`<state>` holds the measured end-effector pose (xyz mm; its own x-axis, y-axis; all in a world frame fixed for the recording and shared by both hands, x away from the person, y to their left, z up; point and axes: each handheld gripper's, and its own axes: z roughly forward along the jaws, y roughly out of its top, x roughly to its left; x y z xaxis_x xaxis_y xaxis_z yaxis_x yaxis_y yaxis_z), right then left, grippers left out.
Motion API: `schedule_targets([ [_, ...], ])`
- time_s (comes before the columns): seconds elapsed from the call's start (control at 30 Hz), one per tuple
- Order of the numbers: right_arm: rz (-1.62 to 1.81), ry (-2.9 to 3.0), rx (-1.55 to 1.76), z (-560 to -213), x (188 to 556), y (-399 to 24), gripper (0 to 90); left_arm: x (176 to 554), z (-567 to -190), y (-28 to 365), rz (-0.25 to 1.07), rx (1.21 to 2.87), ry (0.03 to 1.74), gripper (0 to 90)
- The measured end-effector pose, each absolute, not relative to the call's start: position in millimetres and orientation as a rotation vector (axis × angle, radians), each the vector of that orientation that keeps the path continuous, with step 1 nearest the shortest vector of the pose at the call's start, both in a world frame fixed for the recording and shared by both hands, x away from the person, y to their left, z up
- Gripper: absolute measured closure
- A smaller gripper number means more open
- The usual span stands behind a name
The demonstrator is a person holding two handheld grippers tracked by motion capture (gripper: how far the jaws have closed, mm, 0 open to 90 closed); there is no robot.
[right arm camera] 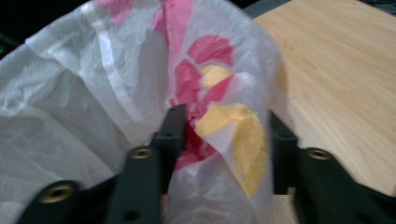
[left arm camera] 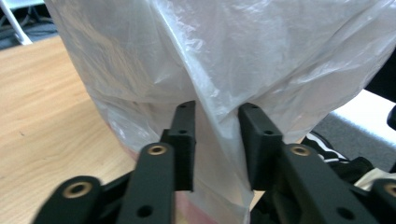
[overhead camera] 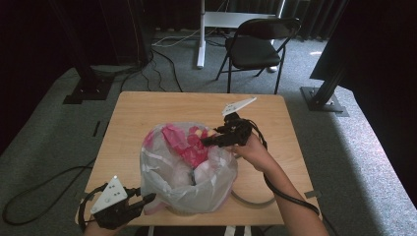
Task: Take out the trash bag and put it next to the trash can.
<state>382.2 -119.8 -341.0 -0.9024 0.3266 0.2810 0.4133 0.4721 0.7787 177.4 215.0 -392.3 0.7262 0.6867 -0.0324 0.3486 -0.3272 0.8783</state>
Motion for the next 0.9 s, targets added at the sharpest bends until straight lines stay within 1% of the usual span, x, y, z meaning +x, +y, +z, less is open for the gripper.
schedule_targets([
  [0.07,-1.439,-2.596,-0.666,-339,385,-123,63.8,176,-389,218,0.460,1.913,0.800,77.0],
  [0.13,-1.436,-2.606,-0.665,-338,385,-122,64.8,176,-385,221,0.478,1.895,0.795,80.8],
  [0.27,-1.444,-2.641,-0.659,-333,384,-120,67.1,175,-374,225,0.506,1.875,0.775,86.1],
  [0.3,-1.453,-2.639,-0.658,-332,385,-120,68.0,175,-371,227,0.515,1.870,0.771,86.6],
  [0.4,-1.496,-2.617,-0.678,-326,387,-124,77.2,176,-363,229,0.533,1.852,0.761,86.7],
  [0.47,-1.524,-2.596,-0.680,-322,389,-128,81.3,176,-358,230,0.546,1.847,0.752,86.7],
  [0.6,-1.560,-2.586,-0.679,-312,392,-132,87.3,179,-345,230,0.574,1.833,0.727,86.6],
  [0.9,-1.692,-2.488,-0.539,-274,388,-134,88.3,191,-306,216,0.633,1.792,0.633,86.6],
])
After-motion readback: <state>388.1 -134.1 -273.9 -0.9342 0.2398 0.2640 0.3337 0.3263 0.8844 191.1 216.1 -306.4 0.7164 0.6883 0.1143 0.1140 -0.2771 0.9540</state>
